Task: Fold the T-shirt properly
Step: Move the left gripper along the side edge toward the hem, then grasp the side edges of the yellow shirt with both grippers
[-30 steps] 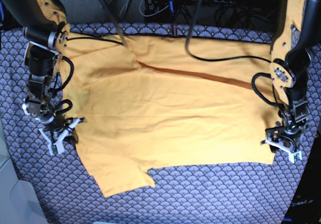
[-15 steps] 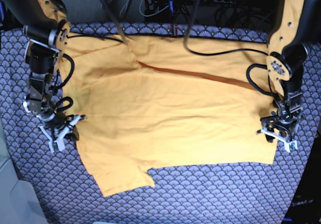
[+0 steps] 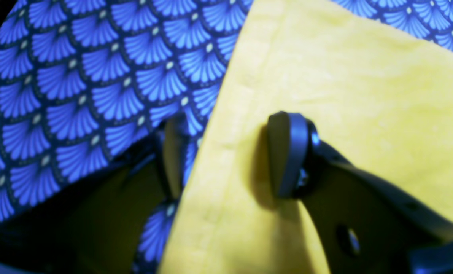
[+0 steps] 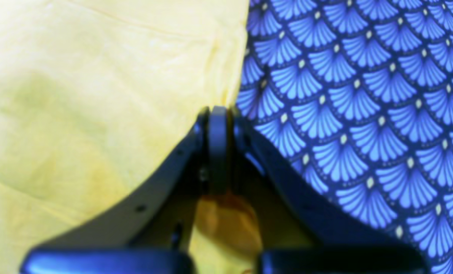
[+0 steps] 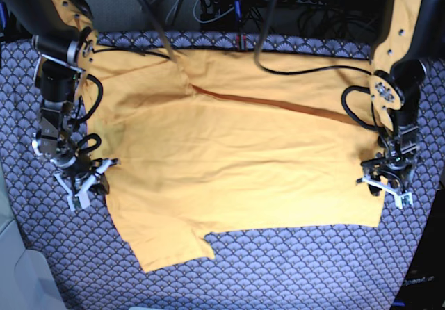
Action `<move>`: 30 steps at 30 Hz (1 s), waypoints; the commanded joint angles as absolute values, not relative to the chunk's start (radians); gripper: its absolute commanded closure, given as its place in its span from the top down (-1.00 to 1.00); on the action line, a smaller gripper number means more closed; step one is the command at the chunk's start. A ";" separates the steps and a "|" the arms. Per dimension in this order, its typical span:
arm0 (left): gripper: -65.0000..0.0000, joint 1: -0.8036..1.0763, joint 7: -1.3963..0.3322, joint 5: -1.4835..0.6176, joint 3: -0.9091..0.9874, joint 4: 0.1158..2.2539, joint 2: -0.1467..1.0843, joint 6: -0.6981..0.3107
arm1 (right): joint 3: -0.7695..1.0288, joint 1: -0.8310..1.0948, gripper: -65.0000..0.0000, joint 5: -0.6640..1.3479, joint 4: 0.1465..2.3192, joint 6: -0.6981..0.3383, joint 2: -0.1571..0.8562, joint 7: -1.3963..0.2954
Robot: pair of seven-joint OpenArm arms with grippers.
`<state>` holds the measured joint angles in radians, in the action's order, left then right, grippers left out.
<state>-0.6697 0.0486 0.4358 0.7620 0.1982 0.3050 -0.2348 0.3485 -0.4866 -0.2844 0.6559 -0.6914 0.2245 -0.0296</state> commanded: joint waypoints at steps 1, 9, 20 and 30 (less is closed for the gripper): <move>0.00 -0.690 0.030 0.432 0.762 0.205 0.305 -0.239 | 0.349 -0.516 -1.00 -0.272 0.674 -0.698 0.239 -0.002; -0.37 -0.651 0.028 0.433 0.757 0.213 0.277 -0.242 | 0.349 -0.518 -1.00 -0.272 0.674 -0.698 0.239 -0.002; -1.00 -0.651 0.022 0.435 0.756 0.216 0.285 -0.242 | 0.346 -0.516 -1.00 -0.274 0.679 -0.698 0.239 -0.002; -1.00 -0.651 -0.090 0.435 0.757 0.285 0.280 -0.268 | 0.352 -0.449 -1.00 -0.271 0.823 -0.698 0.234 -0.004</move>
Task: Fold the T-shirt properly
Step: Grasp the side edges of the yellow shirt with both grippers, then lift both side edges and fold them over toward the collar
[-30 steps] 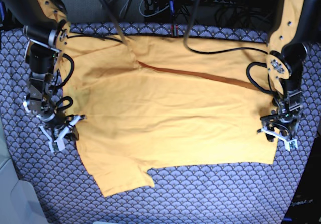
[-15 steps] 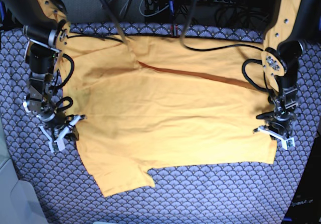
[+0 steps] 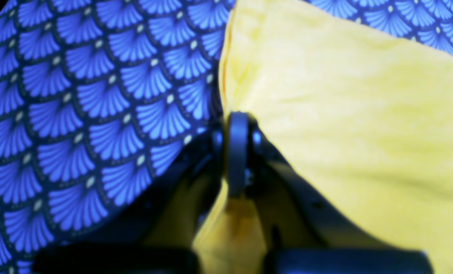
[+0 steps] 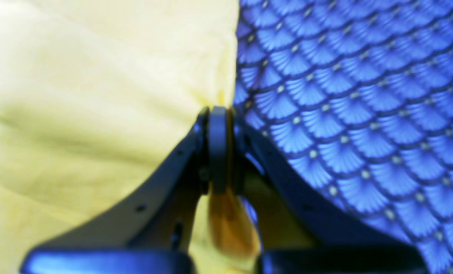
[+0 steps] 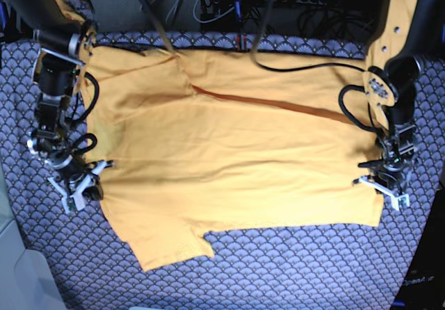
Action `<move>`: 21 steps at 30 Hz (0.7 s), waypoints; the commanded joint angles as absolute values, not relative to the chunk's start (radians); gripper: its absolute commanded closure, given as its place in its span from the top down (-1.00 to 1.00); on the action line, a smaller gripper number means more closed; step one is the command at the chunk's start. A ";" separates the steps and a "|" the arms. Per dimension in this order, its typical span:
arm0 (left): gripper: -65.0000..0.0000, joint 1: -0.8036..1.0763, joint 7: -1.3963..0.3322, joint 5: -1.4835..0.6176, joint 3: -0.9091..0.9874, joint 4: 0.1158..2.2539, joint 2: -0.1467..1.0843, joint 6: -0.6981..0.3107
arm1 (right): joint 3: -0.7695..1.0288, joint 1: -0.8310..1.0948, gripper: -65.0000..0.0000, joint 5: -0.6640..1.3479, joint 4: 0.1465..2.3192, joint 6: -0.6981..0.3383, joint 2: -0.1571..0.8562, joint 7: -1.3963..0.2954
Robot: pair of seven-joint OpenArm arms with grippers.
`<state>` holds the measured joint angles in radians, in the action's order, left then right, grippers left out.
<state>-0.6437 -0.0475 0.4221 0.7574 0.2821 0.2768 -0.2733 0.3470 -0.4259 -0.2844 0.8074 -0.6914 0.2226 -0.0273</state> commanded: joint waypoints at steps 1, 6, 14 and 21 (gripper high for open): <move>-1.00 -0.639 -0.108 0.435 0.759 0.315 0.277 -0.297 | 0.352 -0.432 -1.00 -0.271 0.854 -0.698 0.232 -0.005; -1.00 -0.558 -0.272 0.433 0.760 0.616 0.200 -0.417 | 0.352 -0.381 -1.00 -0.266 0.975 -0.698 0.229 -0.070; -1.00 -0.432 -0.450 0.435 0.756 1.004 0.116 -0.513 | 0.352 -0.289 -1.00 -0.193 1.150 -0.698 0.213 -0.159; -1.00 -0.381 -0.499 0.437 0.759 1.118 0.116 -0.547 | 0.351 -0.156 -1.00 -0.170 1.307 -0.698 0.194 -0.163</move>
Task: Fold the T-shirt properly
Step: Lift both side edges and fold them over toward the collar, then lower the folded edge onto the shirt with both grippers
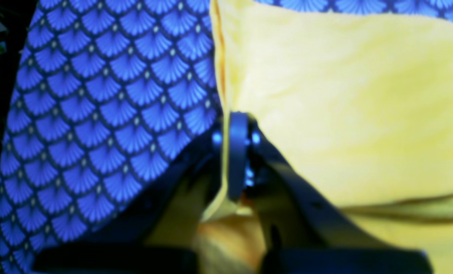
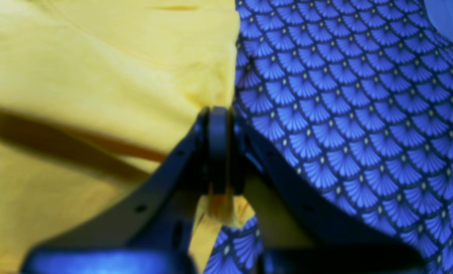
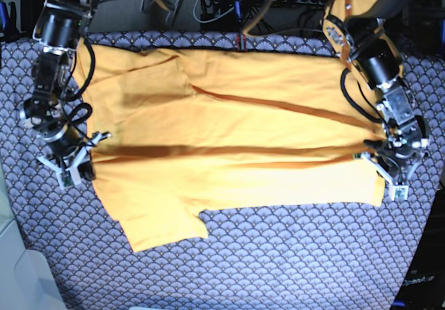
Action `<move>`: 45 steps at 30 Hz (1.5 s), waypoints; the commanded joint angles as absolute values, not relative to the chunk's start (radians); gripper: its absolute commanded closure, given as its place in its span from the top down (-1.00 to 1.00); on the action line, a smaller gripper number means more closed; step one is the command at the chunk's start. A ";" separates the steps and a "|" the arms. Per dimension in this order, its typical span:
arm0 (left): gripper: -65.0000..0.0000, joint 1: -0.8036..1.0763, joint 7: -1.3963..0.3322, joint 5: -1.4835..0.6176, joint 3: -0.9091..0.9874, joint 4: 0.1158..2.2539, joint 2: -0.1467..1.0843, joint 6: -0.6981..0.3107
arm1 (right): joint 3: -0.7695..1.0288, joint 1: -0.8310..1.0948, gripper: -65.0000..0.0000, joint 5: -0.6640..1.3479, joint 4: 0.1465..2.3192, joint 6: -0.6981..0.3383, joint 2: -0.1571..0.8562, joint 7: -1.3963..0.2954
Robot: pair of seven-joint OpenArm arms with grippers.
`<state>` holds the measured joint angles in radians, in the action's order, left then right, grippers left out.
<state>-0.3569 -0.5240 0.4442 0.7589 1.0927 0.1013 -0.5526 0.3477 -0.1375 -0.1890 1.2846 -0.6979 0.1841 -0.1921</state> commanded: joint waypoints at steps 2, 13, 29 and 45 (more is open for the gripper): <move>-1.00 -0.351 -0.499 0.438 0.759 1.158 0.116 -0.564 | 0.354 -0.124 -1.00 -0.170 1.348 -0.698 0.191 -0.163; -1.00 -0.260 -0.599 0.435 0.760 1.343 0.114 -0.641 | 0.481 0.022 -1.00 -0.171 1.531 -0.698 0.133 -0.163; -1.00 -0.051 -0.670 0.435 0.762 1.610 0.048 -0.696 | 0.694 0.120 -1.00 -0.171 1.629 -0.698 0.021 -0.157; -1.00 0.004 -0.661 0.433 0.762 1.630 0.027 -0.696 | 0.693 0.117 -1.00 -0.254 1.627 -0.698 0.001 -0.165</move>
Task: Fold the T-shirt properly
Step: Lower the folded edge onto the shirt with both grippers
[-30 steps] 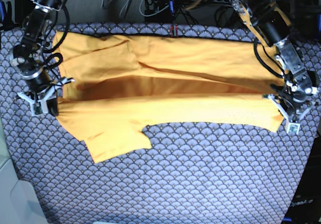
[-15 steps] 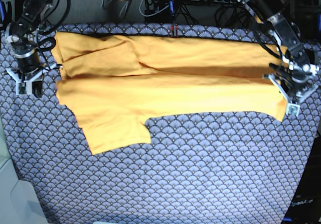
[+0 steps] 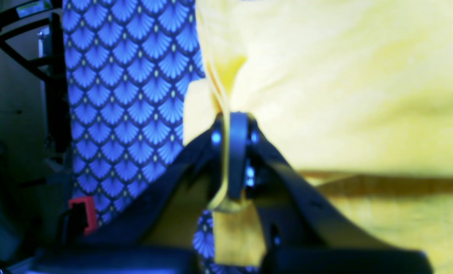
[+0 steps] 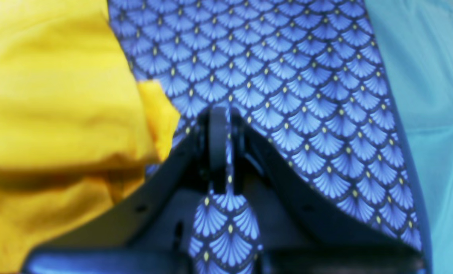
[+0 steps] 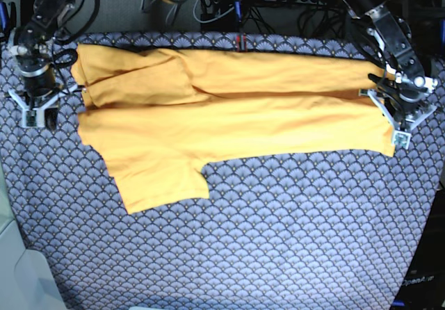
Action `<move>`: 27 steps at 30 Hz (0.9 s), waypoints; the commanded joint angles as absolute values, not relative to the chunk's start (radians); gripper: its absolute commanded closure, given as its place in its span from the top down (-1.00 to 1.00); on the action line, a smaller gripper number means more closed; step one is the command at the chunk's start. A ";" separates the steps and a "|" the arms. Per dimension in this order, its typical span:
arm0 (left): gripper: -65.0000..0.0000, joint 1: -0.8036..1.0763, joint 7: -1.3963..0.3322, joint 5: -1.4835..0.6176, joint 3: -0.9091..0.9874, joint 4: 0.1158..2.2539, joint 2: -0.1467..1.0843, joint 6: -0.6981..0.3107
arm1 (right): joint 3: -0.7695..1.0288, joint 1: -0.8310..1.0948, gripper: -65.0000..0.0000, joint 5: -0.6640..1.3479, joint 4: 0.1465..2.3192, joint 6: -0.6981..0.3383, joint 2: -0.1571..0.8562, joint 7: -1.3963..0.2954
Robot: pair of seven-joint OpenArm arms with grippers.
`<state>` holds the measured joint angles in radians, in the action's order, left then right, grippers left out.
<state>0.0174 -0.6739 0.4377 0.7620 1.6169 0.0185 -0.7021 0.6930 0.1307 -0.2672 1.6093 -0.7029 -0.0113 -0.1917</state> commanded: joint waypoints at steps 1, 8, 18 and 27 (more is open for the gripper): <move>-1.00 0.002 -0.661 0.433 0.762 1.630 0.027 -0.696 | 0.677 0.104 -1.00 -0.274 1.627 -0.698 -0.001 -0.165; -1.00 0.001 -0.659 0.432 0.760 1.627 0.019 -0.696 | 0.596 -0.005 -1.00 -0.338 1.623 -0.698 -0.015 -0.341; -1.00 0.001 -0.659 0.432 0.760 1.627 0.019 -0.696 | 0.504 -0.137 -0.33 -0.352 1.555 -0.698 0.016 -0.562; -1.00 -0.008 -0.657 0.432 0.760 1.627 0.019 -0.696 | 0.499 -0.130 -0.14 -0.351 1.552 -0.698 -0.008 -0.579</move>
<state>0.0097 -0.6769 0.4377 0.7612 1.6108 0.0078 -0.7029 0.4984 -0.1131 -0.3599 1.5368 -0.7029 -0.0189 -0.5968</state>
